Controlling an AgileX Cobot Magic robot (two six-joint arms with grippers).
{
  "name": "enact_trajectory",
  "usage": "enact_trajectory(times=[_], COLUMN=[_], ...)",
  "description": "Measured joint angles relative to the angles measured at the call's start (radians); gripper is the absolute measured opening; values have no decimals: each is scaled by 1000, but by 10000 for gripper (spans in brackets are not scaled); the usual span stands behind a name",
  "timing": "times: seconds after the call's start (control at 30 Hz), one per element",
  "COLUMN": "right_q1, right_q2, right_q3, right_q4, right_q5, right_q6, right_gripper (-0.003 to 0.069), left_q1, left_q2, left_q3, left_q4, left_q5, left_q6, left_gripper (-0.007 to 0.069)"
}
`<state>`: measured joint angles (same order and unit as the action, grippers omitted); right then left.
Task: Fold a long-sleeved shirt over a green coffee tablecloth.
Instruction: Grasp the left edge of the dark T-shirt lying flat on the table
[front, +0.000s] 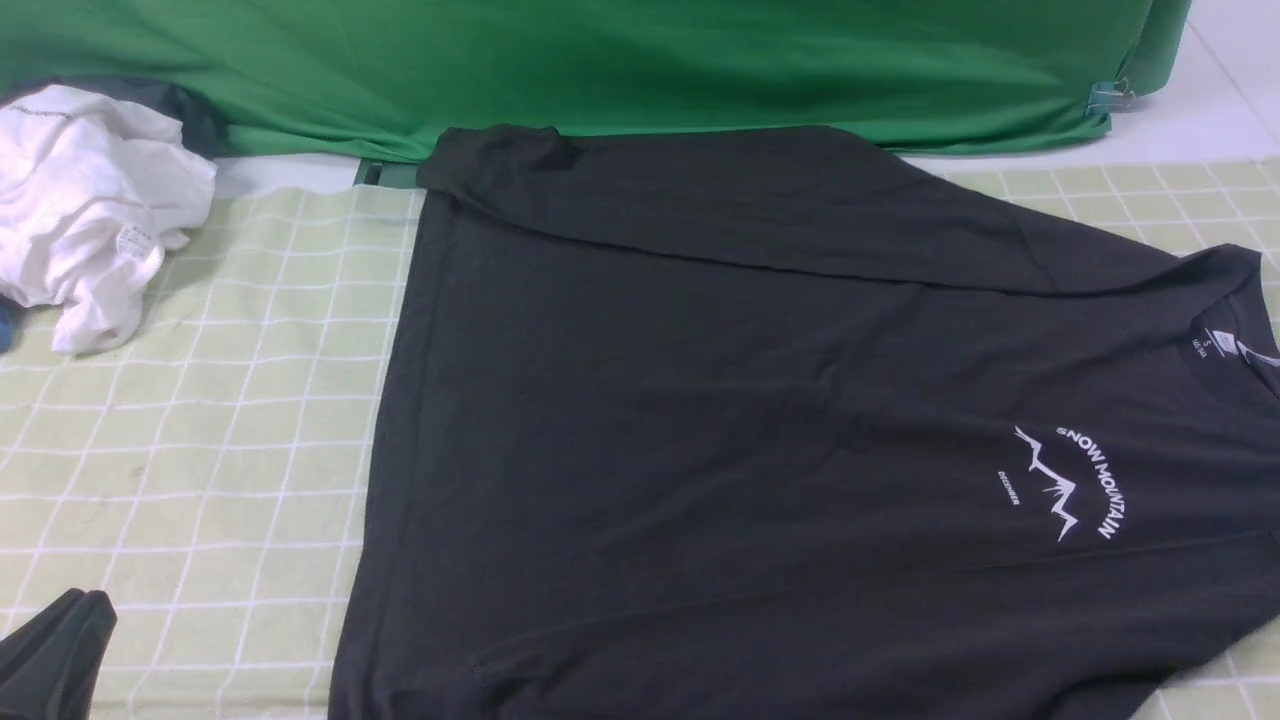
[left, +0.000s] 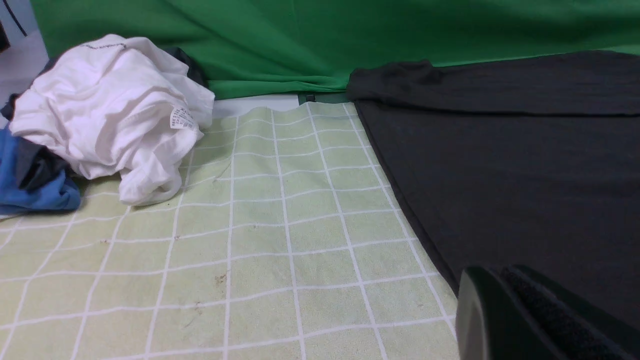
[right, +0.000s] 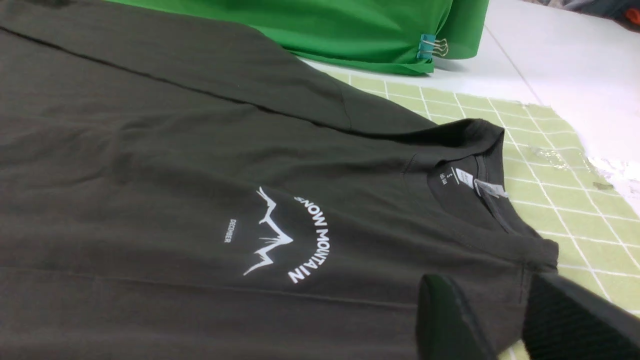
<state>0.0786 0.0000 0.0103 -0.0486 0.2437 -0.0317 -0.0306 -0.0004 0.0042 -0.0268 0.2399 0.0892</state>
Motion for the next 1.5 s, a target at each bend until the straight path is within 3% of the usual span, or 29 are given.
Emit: enact_trajectory(times=[1.5], right_q1=[0], right_q2=[0], right_q3=[0], right_q4=[26], right_q5=[-27], right_q6=[24], right_gripper=[241], left_q1=[0], left_q2=[0], left_q3=[0], left_q4=[4], left_q5=[-3], left_q6=[0], left_gripper=[17])
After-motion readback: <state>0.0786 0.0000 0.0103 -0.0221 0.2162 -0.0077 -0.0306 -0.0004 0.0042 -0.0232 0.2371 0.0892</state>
